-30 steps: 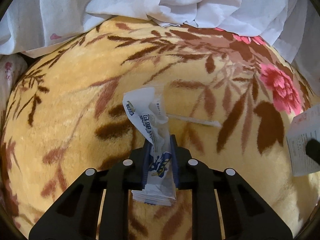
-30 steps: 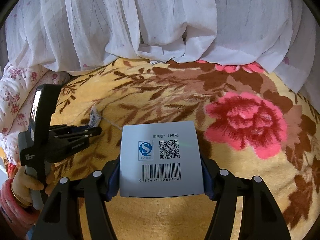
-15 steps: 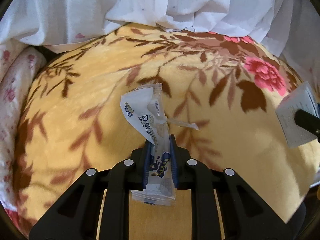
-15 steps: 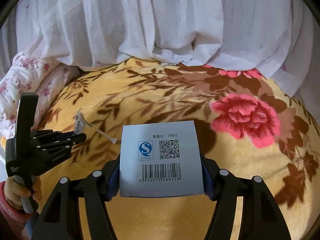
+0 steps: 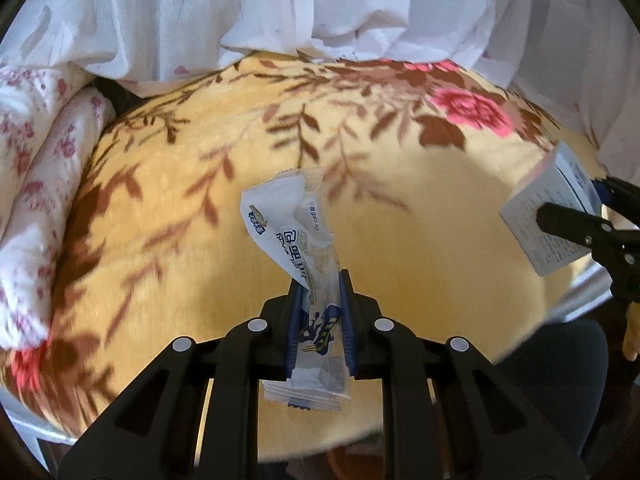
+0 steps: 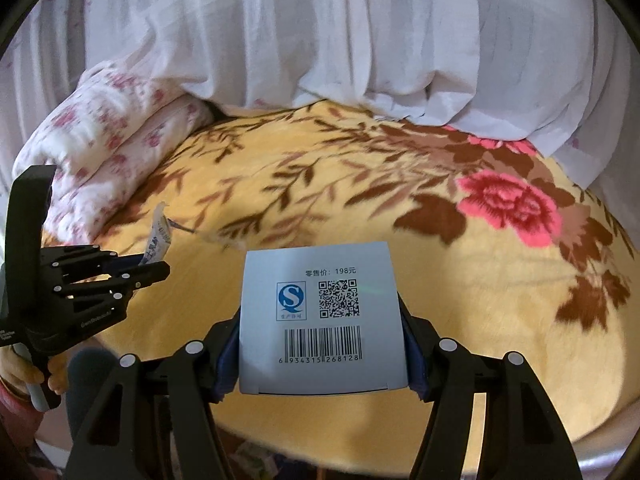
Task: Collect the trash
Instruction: 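Carry the sachet and white box to the orange bucket and release both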
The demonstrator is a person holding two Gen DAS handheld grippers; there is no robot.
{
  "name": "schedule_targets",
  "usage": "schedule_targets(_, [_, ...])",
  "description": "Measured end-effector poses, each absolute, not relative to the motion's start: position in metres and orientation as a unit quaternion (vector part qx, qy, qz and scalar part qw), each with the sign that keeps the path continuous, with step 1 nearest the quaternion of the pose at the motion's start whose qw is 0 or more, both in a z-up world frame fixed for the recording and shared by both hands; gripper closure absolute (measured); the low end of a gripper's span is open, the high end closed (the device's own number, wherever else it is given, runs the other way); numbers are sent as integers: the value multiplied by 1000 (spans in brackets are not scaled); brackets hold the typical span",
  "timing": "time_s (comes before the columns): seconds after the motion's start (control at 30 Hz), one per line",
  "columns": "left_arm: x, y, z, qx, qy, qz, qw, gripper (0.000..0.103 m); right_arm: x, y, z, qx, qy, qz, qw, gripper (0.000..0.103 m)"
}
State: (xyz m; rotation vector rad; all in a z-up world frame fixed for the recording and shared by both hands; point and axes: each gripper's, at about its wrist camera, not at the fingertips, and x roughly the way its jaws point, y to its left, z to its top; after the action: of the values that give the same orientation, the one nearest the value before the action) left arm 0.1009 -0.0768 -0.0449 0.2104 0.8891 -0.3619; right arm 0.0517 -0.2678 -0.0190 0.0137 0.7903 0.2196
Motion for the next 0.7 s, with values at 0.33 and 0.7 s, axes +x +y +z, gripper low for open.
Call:
schedule_targets(0.33, [13,-56,-82,105,448,-196,866,86,-21,-238,-51,-18,409,133,903,40])
schedule_targets(0.7, [-40,-58,-138,138,502,-227,823,86,-71,-213,-110,-29,468,156,869,39])
